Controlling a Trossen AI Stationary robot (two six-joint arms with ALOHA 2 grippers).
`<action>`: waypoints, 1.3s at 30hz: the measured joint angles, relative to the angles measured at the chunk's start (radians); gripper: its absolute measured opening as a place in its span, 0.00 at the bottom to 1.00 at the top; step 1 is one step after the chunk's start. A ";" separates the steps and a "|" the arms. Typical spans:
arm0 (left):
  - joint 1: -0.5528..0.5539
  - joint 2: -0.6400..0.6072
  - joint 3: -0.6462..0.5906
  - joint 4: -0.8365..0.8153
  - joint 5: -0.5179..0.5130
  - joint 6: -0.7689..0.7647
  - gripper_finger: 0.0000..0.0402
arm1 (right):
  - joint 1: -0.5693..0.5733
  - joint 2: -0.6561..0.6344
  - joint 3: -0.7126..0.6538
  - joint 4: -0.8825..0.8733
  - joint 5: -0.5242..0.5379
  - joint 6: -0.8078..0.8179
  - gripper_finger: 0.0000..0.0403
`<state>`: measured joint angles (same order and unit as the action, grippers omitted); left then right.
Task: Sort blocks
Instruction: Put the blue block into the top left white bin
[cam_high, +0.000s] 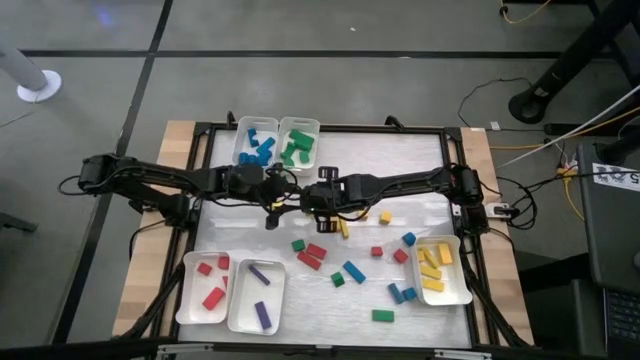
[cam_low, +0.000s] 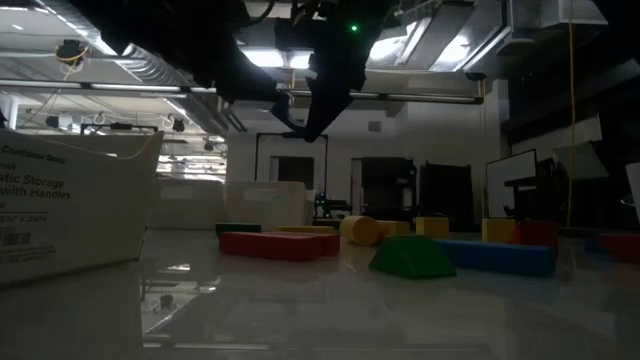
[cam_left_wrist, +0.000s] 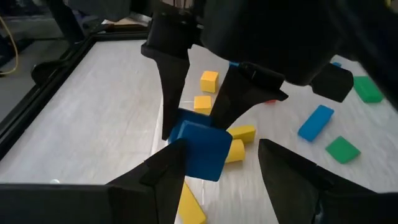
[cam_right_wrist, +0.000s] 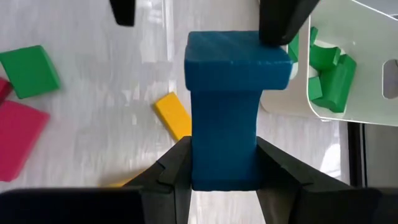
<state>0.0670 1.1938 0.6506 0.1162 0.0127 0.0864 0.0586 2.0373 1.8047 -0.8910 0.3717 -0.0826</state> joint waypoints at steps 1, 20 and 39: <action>-0.003 0.000 0.000 0.000 -0.001 0.000 0.47 | 0.000 0.000 -0.001 0.005 0.000 0.000 0.34; -0.047 0.000 0.000 0.001 -0.060 0.190 0.47 | 0.000 0.000 -0.001 0.010 -0.074 -0.002 0.34; -0.074 0.000 0.000 -0.007 -0.135 0.204 0.47 | 0.001 0.000 0.000 0.074 -0.070 -0.001 0.34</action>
<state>-0.0074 1.1938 0.6506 0.1096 -0.1226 0.2902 0.0597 2.0373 1.8046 -0.8172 0.3019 -0.0834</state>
